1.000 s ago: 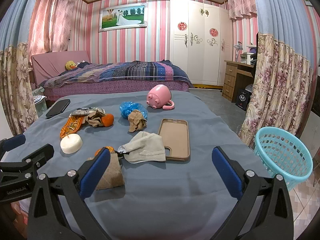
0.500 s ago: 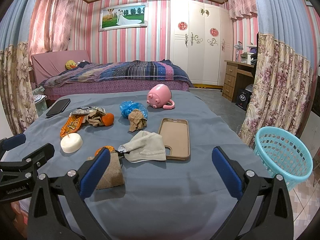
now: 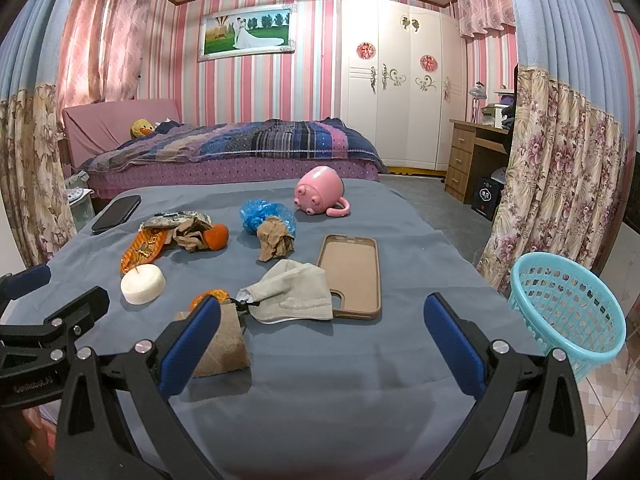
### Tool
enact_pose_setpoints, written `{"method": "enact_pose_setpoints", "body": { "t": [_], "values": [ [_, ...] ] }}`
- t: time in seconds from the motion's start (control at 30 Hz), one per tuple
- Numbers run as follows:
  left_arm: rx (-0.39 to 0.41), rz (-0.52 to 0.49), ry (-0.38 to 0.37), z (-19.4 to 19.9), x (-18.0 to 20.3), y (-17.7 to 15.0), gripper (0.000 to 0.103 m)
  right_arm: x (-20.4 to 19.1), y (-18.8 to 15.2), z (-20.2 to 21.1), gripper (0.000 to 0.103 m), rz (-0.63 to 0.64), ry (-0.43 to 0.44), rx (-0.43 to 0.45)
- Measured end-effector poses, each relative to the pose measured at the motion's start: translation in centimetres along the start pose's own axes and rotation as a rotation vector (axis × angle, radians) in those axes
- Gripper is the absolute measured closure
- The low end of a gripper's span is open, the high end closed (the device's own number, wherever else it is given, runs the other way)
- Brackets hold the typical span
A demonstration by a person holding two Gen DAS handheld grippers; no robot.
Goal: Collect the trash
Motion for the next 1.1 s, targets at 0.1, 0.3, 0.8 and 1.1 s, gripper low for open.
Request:
{"method": "enact_pose_setpoints", "body": {
  "t": [0.1, 0.3, 0.8, 1.1],
  "values": [
    [0.0, 0.0, 0.0, 0.0, 0.1, 0.0, 0.005, 0.0, -0.1, 0.0, 0.004, -0.001, -0.001, 0.0],
    [-0.002, 0.001, 0.0, 0.0, 0.1, -0.1, 0.005, 0.0, -0.3, 0.0, 0.004, -0.006, -0.002, -0.003],
    [-0.005, 0.007, 0.005, -0.3, -0.2, -0.3, 0.005, 0.2, -0.1, -0.1, 0.004, -0.011, -0.006, -0.006],
    [-0.009, 0.024, 0.023, -0.5, -1.1, -0.4, 0.005, 0.3, -0.1, -0.1, 0.004, -0.006, -0.011, -0.006]
  ]
}}
Point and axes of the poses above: each gripper's, at about its wrist camera, not at the fingertips, and z roughly against the way its jaws point, x to its right, y to its top, the point moved 2 cm from there along -z, roughly the way its jaws point, and after that the axes turned 2 degrees about -z, right-handed, at the moved point
